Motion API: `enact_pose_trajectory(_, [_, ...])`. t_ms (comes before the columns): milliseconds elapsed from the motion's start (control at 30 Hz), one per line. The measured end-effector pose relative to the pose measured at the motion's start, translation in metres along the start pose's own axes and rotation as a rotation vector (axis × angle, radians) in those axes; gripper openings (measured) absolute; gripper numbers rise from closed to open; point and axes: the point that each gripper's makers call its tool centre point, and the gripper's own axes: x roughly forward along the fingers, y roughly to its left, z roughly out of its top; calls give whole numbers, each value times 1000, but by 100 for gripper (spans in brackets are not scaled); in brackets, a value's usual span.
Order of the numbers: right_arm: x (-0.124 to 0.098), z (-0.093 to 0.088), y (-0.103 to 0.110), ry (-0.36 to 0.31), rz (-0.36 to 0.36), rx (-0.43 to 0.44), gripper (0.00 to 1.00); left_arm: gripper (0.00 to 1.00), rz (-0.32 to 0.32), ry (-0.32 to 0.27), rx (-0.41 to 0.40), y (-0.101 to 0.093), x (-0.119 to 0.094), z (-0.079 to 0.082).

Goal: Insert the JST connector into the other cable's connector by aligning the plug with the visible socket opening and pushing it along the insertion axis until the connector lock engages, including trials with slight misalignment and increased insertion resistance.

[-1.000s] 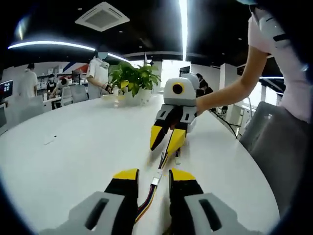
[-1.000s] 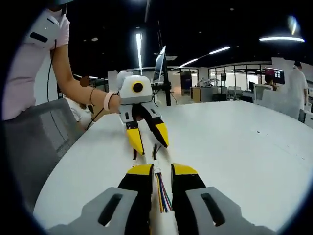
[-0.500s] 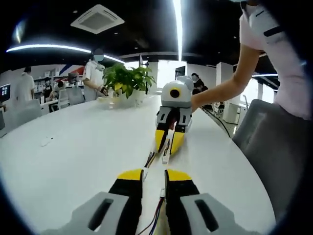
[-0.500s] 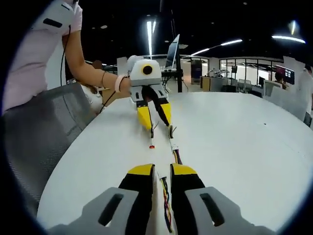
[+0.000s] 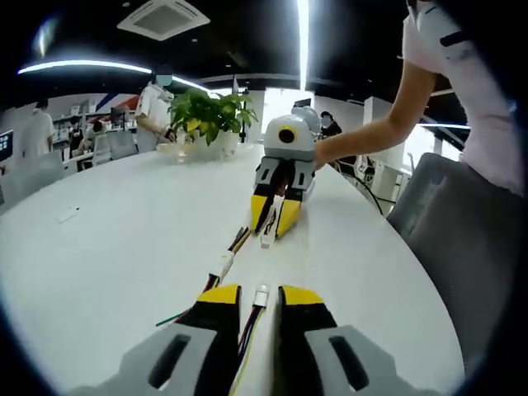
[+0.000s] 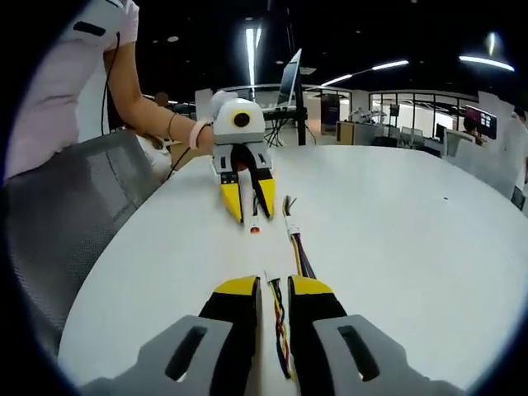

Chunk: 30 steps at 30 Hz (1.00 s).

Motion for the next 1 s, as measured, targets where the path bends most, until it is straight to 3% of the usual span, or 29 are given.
enact_pose_trajectory(1000, [5, 3, 11, -11, -16, -23, 5, 4, 41, -55, -29, 4, 0, -6])
